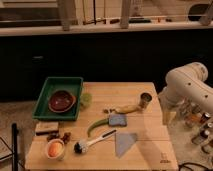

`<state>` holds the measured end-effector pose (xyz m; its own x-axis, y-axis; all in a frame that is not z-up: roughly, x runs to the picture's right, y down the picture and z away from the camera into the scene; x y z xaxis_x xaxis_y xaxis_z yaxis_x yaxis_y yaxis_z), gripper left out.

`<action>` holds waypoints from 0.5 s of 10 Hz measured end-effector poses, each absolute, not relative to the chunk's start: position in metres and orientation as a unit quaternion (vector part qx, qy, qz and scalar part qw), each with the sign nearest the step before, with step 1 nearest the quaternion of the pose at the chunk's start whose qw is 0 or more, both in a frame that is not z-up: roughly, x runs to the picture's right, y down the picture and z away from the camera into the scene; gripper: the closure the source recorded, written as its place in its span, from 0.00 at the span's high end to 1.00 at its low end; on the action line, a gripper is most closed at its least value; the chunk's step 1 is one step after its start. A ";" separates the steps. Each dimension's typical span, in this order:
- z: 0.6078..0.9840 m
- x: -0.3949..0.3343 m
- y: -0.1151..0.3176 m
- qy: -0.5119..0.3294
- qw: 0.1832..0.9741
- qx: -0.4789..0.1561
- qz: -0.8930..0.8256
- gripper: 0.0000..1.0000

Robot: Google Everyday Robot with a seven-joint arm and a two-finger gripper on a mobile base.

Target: Place towel in plastic cup

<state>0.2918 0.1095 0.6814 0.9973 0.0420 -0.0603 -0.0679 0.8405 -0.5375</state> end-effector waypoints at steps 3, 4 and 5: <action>0.681 0.292 0.110 0.023 0.959 -0.281 0.029 0.80; 0.681 0.292 0.110 0.023 0.959 -0.281 0.029 0.80; 0.681 0.292 0.110 0.023 0.959 -0.281 0.029 0.80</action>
<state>0.2918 0.1096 0.6814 0.9973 0.0420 -0.0603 -0.0679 0.8405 -0.5375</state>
